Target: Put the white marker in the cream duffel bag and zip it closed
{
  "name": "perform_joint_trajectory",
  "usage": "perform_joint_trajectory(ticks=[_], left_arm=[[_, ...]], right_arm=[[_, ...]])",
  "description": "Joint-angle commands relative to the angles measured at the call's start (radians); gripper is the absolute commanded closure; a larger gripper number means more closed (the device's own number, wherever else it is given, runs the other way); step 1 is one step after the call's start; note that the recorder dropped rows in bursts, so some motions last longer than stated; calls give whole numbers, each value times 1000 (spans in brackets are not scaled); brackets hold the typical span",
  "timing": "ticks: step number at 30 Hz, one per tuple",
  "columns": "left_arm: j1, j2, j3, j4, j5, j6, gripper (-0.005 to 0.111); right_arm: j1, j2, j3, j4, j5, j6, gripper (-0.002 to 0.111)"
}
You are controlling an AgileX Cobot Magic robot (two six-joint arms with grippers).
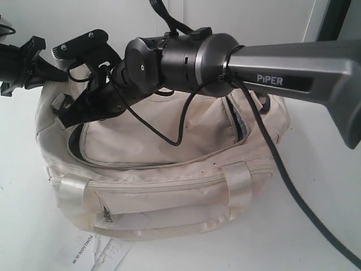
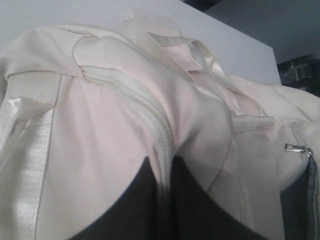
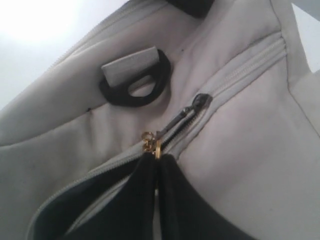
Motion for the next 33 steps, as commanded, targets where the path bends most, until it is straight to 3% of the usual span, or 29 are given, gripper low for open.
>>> perform_joint_trajectory(ticks=[1, 17, 22, 24, 25, 26, 27, 29, 33], left_arm=[[2, -4, -3, -30, 10, 5, 107], [2, -4, -3, -39, 3, 5, 107], [2, -4, -3, -28, 11, 1, 107], [2, -4, -3, -28, 11, 3, 96], [2, -4, -3, -20, 11, 19, 79], [2, -4, -3, -20, 11, 34, 70], [2, -4, -3, -20, 5, 34, 48], [2, -8, -3, -6, -36, 26, 27], [2, -27, -3, 29, -123, 26, 26]], right_arm=[[-4, -27, -4, 6, 59, 7, 108], [-4, -30, -4, 87, 208, -37, 108], [-6, -35, -6, 83, 114, -37, 108], [-6, -35, -6, 83, 53, -37, 108], [-6, -35, -6, 83, 17, -37, 108], [-6, -35, -6, 83, 9, -37, 108], [-8, -35, -6, 83, 19, -37, 108], [-8, -35, -6, 83, 32, -37, 108], [-8, -35, -6, 83, 33, -37, 108]])
